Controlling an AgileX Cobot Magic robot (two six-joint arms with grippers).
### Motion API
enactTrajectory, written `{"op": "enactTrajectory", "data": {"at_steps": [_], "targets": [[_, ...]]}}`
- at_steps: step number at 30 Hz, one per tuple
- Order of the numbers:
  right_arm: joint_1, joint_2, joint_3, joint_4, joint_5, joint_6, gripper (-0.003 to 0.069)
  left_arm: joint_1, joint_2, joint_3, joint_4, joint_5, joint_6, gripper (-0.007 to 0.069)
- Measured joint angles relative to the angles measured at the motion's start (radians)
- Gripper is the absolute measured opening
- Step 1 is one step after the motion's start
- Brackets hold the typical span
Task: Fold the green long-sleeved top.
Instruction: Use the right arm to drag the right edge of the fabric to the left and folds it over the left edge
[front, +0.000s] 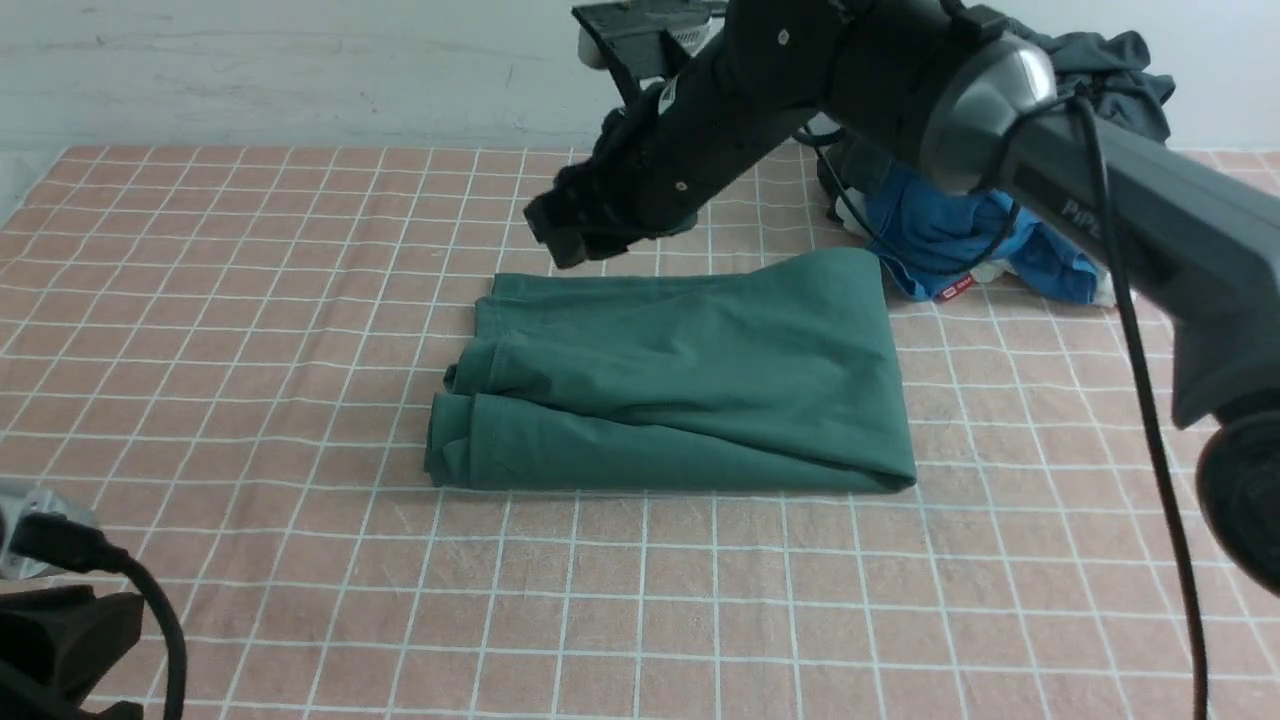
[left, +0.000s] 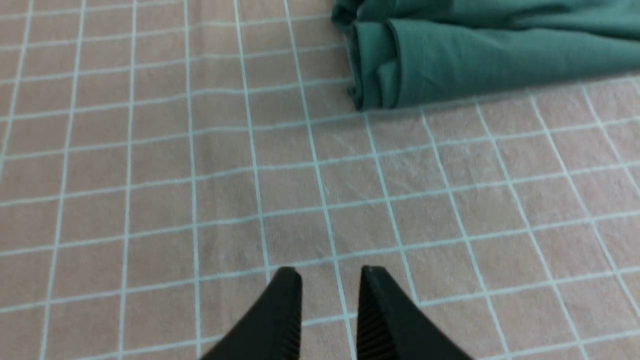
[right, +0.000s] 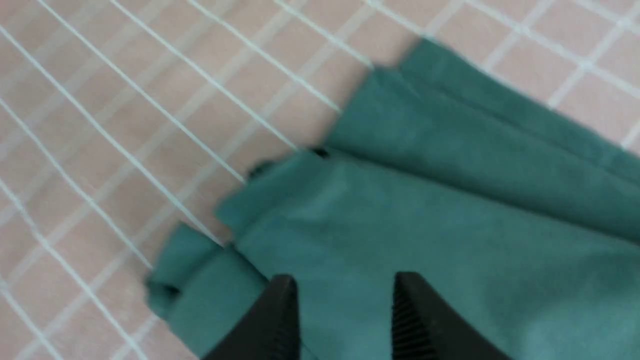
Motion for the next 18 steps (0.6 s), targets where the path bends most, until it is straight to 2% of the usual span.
{"op": "enactTrajectory", "data": {"at_steps": [3, 6, 13, 18], "targets": [[0.013, 0.084, 0.0, 0.024, -0.047, 0.008, 0.0079, 0.0, -0.039, 0.019, -0.003, -0.034, 0.0, 0.0155], [0.049, 0.166, 0.0, 0.102, -0.161, 0.006, 0.0007, 0.0, -0.059, 0.032, -0.014, -0.047, 0.0, 0.0155], [0.138, 0.232, -0.012, 0.192, -0.305, -0.024, -0.0013, 0.0, -0.083, 0.041, -0.025, -0.047, 0.0, 0.0155], [0.129, 0.145, -0.125, 0.102, -0.232, -0.046, -0.0013, 0.0, -0.164, 0.041, -0.027, -0.047, 0.0, 0.0155]]}}
